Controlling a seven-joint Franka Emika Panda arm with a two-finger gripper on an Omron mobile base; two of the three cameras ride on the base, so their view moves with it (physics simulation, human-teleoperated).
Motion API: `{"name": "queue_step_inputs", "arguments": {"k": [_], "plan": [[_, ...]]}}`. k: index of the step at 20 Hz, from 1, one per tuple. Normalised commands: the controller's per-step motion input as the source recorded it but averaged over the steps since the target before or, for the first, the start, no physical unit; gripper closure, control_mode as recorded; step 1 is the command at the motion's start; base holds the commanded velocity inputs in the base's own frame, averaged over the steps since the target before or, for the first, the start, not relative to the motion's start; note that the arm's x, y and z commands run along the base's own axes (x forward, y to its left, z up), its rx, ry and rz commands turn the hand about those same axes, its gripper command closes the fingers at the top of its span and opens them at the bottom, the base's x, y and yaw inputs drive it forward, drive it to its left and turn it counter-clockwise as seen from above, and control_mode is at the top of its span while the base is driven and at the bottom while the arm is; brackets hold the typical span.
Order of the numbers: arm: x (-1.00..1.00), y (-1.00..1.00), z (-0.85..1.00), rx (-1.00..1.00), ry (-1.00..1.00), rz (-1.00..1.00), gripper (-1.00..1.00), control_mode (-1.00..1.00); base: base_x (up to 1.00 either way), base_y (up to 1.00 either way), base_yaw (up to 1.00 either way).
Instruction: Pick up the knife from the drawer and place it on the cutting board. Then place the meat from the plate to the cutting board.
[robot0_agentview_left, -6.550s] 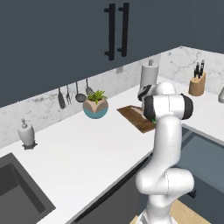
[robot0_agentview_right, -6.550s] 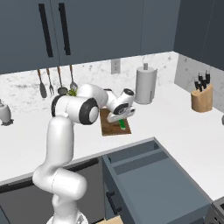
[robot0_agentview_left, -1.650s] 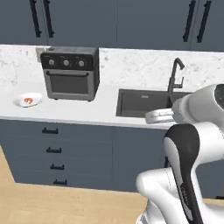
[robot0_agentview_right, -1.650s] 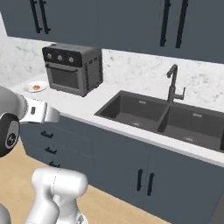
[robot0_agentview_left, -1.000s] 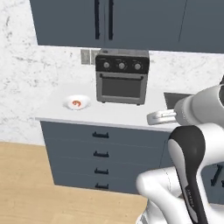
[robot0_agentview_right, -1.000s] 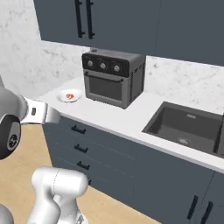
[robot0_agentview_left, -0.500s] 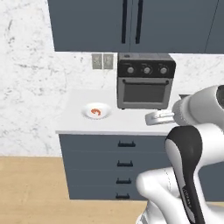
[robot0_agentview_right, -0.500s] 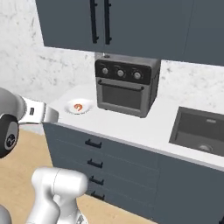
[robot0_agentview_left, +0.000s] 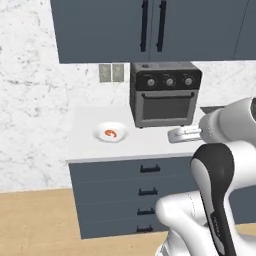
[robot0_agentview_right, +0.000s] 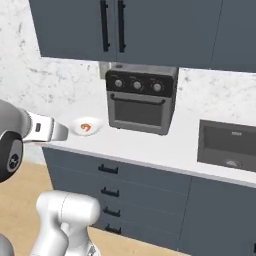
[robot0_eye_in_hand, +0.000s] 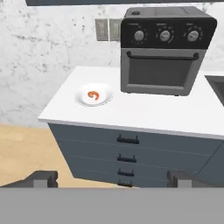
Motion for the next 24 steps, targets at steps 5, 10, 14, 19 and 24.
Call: {"name": "queue_step_inputs", "arguments": {"k": [5,10,14,19,24], "plan": [[0.0,0.0,0.0,0.0,0.0,0.0,-1.0,1.0,0.61,0.73,-0.31],[0.0,0.0,0.0,0.0,0.0,0.0,-1.0,1.0,0.66,0.39,-0.22],[0.0,0.0,0.0,0.0,0.0,0.0,-1.0,1.0,0.66,0.28,-0.13],[0.0,0.0,0.0,0.0,0.0,0.0,-1.0,1.0,0.5,0.35,-0.11],[0.0,0.0,0.0,0.0,0.0,0.0,-1.0,1.0,0.03,0.22,-0.09]]}}
